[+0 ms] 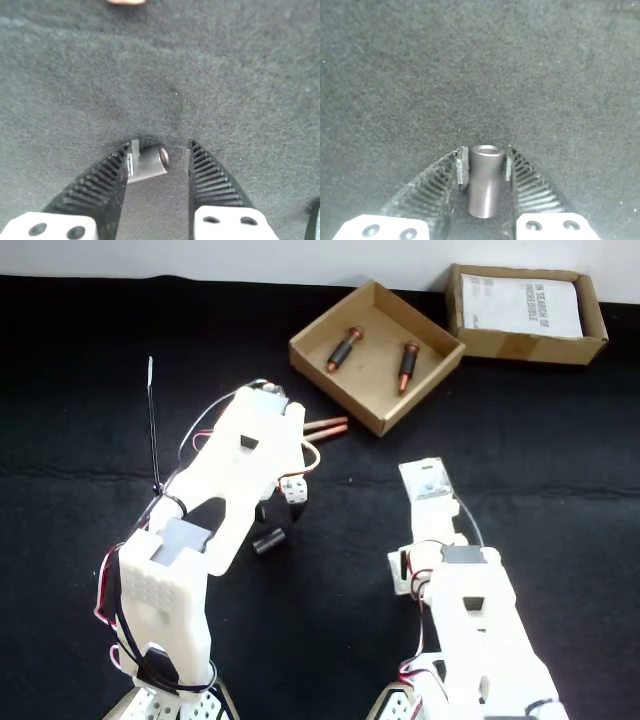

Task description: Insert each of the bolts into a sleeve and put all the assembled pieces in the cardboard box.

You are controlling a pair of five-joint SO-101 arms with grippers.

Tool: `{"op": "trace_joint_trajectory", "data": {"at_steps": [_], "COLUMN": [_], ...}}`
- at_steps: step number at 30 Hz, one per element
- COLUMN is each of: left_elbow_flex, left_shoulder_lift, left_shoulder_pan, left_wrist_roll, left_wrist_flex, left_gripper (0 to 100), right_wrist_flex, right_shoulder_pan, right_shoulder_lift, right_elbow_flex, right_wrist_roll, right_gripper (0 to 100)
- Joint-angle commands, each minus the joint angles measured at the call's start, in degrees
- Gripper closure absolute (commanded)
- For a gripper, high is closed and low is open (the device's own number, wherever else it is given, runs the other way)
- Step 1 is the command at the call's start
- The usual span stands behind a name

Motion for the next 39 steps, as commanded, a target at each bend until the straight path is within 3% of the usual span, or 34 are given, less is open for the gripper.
{"op": "trace_joint_trajectory", "data": {"at_steps": [1,10,13,16,21,26,31,34,36,39], "left_elbow_flex": [-1.5,-1.3,-1.2,-1.5,-1.9,-7.7,-16.9,-18.9,-20.4,-22.7], "left_shoulder_lift": [-0.5,-0.4,-0.4,-0.4,-0.4,-0.5,-0.3,0.6,2.3,6.4], "left_shoulder_pan": [-0.7,-3.3,-3.4,-3.1,-1.5,2.2,2.7,2.6,2.6,2.6], "left_wrist_roll": [0.1,-0.1,-0.2,0.2,0.4,0.5,8.4,8.8,10.5,21.6], "left_wrist_flex": [-0.2,-0.2,-0.2,-0.2,-3.7,-6.4,-9.3,-14.2,-15.6,-15.2], "left_gripper": [83,84,84,84,99,99,99,99,95,83], "right_wrist_flex": [-0.6,-0.3,-0.3,-0.1,5.2,7.6,7.4,5.5,4.0,1.9], "right_shoulder_pan": [-0.4,-0.2,-0.4,-0.3,-0.1,0.4,1.3,1.5,2.0,2.2], "right_shoulder_lift": [4.4,12.7,13.6,13.4,13.3,13.3,13.3,13.3,13.3,13.4], "right_elbow_flex": [-0.6,-4.3,-6.0,-7.2,-11.0,-13.6,-14.0,-13.6,-13.6,-13.5], "right_wrist_roll": [0.8,0.8,0.5,0.4,0.4,0.4,0.4,0.3,0.3,-2.5], "right_gripper": [88.5,89.3,98.4,99.0,99.1,99.1,99.1,99.1,99.1,99.1]}}
